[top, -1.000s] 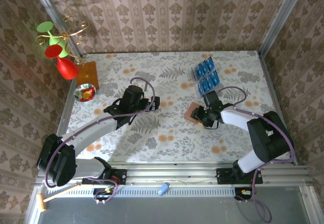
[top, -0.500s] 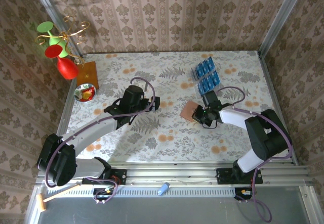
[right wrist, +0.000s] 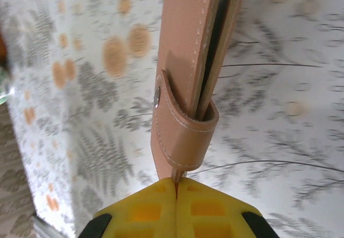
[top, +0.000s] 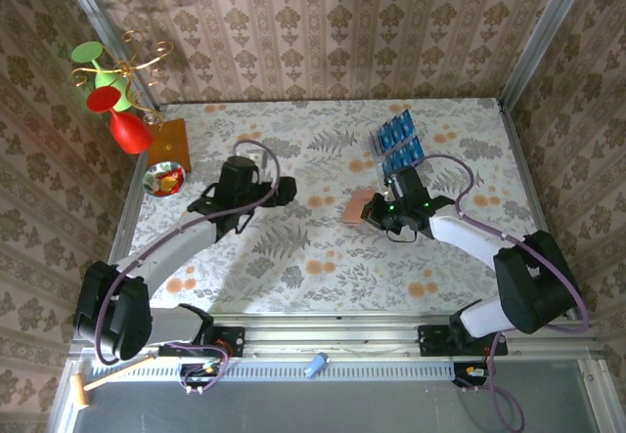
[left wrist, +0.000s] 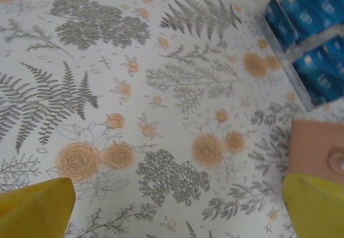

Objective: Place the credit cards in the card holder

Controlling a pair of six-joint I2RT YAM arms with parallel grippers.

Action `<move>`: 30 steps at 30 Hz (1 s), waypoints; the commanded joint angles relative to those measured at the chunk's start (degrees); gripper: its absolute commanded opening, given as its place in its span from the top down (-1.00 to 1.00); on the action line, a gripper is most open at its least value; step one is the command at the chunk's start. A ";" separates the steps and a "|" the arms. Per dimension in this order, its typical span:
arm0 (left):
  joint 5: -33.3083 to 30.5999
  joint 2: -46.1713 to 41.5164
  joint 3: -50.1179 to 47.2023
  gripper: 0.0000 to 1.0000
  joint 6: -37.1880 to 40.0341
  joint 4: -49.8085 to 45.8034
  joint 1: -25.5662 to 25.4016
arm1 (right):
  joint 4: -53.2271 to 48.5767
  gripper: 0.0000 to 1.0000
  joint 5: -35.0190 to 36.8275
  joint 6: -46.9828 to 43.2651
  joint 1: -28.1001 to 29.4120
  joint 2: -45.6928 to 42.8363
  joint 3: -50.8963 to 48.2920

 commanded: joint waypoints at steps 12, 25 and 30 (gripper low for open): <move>33.89 9.45 1.52 -0.97 -18.75 15.70 9.05 | 9.28 1.00 -10.80 -1.77 5.62 0.31 8.87; 38.16 17.66 2.19 -0.63 -31.29 33.53 9.03 | 13.34 1.00 -12.24 1.60 9.41 5.88 14.51; 38.55 18.30 1.25 -0.54 -32.84 36.09 9.03 | 14.45 1.00 -12.25 2.10 10.30 7.36 15.09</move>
